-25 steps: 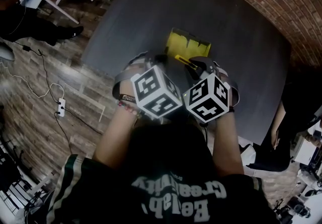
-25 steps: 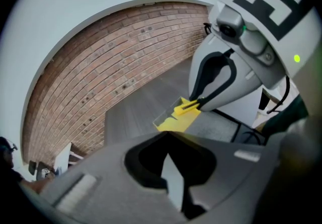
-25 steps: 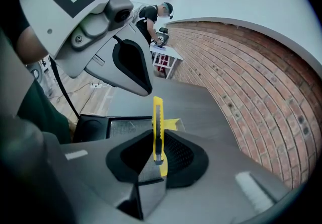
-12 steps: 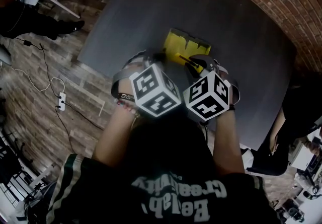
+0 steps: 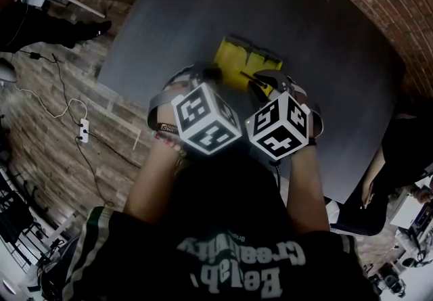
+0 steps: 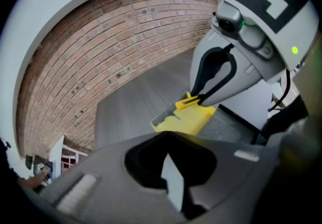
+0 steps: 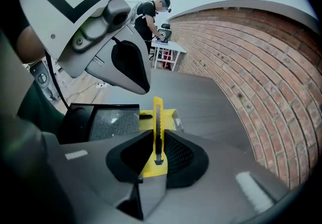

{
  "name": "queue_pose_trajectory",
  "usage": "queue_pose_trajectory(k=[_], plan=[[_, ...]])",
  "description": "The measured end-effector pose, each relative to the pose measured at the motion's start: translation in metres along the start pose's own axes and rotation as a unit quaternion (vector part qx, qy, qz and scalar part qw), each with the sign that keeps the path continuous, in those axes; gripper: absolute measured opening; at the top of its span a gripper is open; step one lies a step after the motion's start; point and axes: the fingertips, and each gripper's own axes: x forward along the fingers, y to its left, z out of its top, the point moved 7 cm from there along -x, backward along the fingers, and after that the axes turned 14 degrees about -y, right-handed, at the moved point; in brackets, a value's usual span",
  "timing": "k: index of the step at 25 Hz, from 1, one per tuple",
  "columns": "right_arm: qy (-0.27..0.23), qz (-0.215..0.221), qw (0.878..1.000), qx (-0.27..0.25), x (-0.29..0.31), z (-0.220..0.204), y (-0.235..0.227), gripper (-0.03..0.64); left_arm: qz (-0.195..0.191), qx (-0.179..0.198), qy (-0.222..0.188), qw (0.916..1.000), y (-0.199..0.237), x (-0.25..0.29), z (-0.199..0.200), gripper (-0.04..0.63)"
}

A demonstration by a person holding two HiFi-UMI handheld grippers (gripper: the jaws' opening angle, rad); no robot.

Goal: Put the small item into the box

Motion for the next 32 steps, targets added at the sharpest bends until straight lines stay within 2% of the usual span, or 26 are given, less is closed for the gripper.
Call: queue_pose_trajectory(k=[11, 32], plan=[[0.009, 0.025, 0.999, 0.028, 0.036, -0.033, -0.024, 0.071, -0.009, -0.019, 0.03, 0.9994, 0.013, 0.046, -0.012, 0.003], [0.035, 0.04, 0.997, 0.05, 0.08, -0.075, -0.03, 0.072, -0.03, -0.021, 0.036, 0.9987, 0.009, 0.092, -0.026, 0.003]])
